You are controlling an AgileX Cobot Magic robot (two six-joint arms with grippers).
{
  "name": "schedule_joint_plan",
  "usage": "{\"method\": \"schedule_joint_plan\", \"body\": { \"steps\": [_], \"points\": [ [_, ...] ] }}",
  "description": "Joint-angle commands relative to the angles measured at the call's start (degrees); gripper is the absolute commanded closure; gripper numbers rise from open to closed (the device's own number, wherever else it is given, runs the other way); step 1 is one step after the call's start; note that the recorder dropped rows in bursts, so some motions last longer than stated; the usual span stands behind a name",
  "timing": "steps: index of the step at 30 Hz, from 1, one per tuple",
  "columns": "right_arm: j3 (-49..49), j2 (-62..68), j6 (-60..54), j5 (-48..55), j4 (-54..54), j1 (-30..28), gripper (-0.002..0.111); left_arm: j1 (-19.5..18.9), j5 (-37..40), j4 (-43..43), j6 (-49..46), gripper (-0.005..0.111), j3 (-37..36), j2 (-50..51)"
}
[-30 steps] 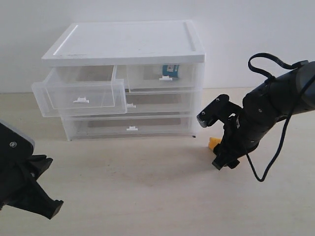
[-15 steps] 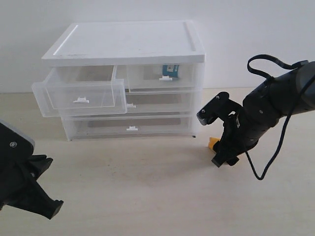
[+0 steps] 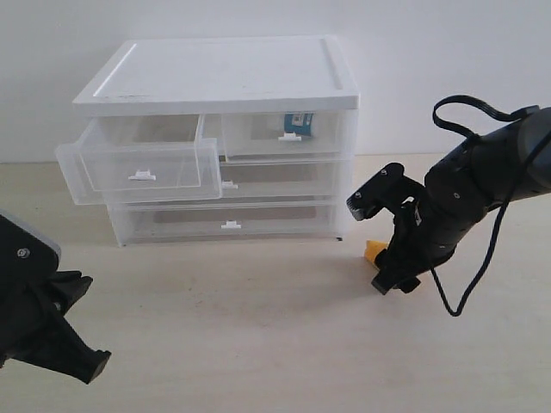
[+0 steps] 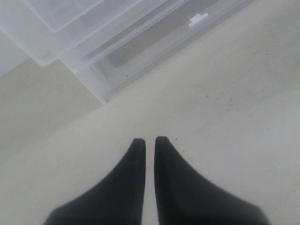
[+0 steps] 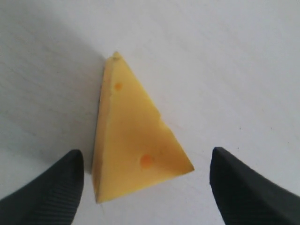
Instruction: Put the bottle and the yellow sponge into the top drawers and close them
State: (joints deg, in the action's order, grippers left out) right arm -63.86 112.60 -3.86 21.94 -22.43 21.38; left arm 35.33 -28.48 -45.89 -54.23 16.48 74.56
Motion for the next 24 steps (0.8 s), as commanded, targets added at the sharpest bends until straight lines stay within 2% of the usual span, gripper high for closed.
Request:
{"method": "schedule_joint_plan", "body": {
  "steps": [1,14,24],
  "points": [
    [-0.2,0.1,0.4,0.6,0.2,-0.3,0.041,-0.1,0.0,0.3,0.6,0.103,0.2,-0.2],
    [-0.2,0.3,2.2,-0.8,1.0,-0.3,0.041,-0.1,0.2,0.3,0.6,0.103,0.2,-0.2],
    [-0.3,5.3,2.4,-5.0,1.1,-0.3,0.041,-0.1,0.5,0.3,0.6,0.103,0.2,-0.2]
  ]
}}
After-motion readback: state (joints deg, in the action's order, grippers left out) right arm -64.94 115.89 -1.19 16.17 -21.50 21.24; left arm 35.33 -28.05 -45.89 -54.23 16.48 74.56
